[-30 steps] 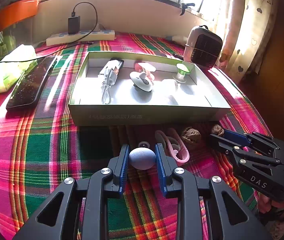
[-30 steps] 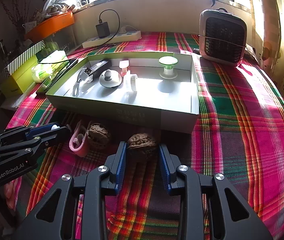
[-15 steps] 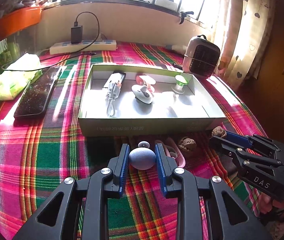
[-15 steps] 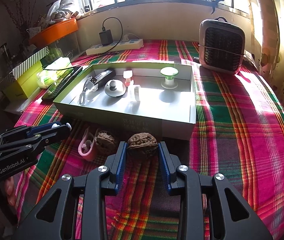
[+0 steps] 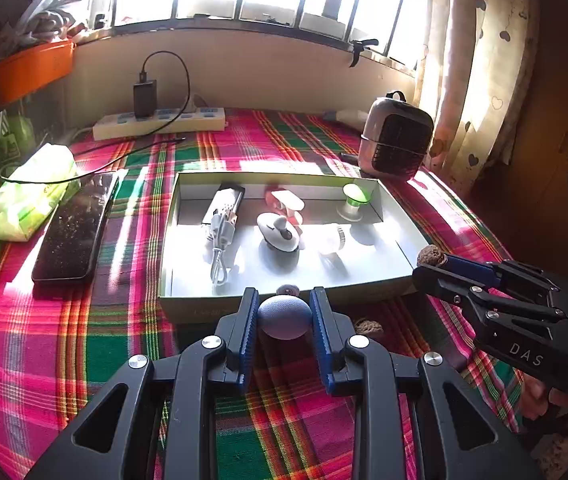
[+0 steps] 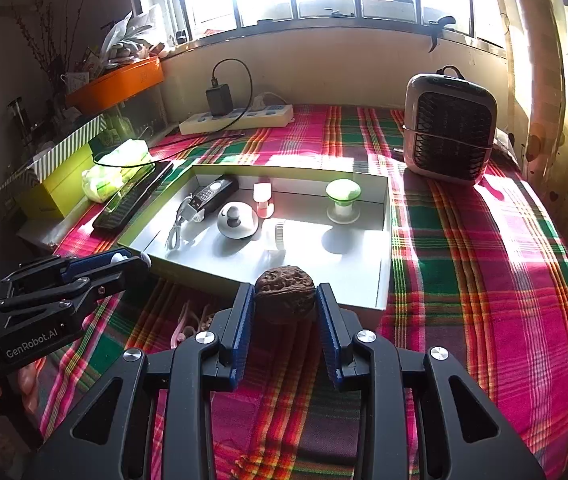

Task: Organize objects
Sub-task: 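Carry the blue egg and walnut over the white box with both grippers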

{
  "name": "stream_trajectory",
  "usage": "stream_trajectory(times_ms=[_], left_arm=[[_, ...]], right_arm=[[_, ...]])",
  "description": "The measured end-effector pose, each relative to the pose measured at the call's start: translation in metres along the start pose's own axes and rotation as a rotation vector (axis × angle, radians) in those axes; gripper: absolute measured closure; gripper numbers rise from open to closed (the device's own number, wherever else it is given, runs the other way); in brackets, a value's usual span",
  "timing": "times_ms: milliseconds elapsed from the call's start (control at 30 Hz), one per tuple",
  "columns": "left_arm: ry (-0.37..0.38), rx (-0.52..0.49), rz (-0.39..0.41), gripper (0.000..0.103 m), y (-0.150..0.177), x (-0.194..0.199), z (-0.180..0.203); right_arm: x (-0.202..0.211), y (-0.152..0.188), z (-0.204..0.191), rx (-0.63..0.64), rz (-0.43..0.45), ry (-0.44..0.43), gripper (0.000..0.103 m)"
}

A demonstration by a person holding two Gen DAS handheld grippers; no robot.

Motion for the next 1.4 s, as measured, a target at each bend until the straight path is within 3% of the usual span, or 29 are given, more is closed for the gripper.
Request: stream_trajectory(times_ms=[667,1400], left_arm=[[-0.012,-0.009,-0.03,0.079,-0.024,-0.045,-0.005],[-0.048,-0.003,-0.088,0.079,-0.024,-0.079,-0.015]], right_arm=[[-0.052,-0.051,0.017,0.016,-0.035,0.019,0.07],[-0.113,-0.072,0.014,0.041,-0.132,-0.013,0.07]])
Point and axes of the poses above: each gripper's, at about its wrist camera, not at the fingertips, and x roughly against the way its jaws point, z to its right, y to its underside, the point moved 7 cm from there along -x, roughly the way its jaws point, and after that the axes turned 1 degree about z, right-handed, at the moved point
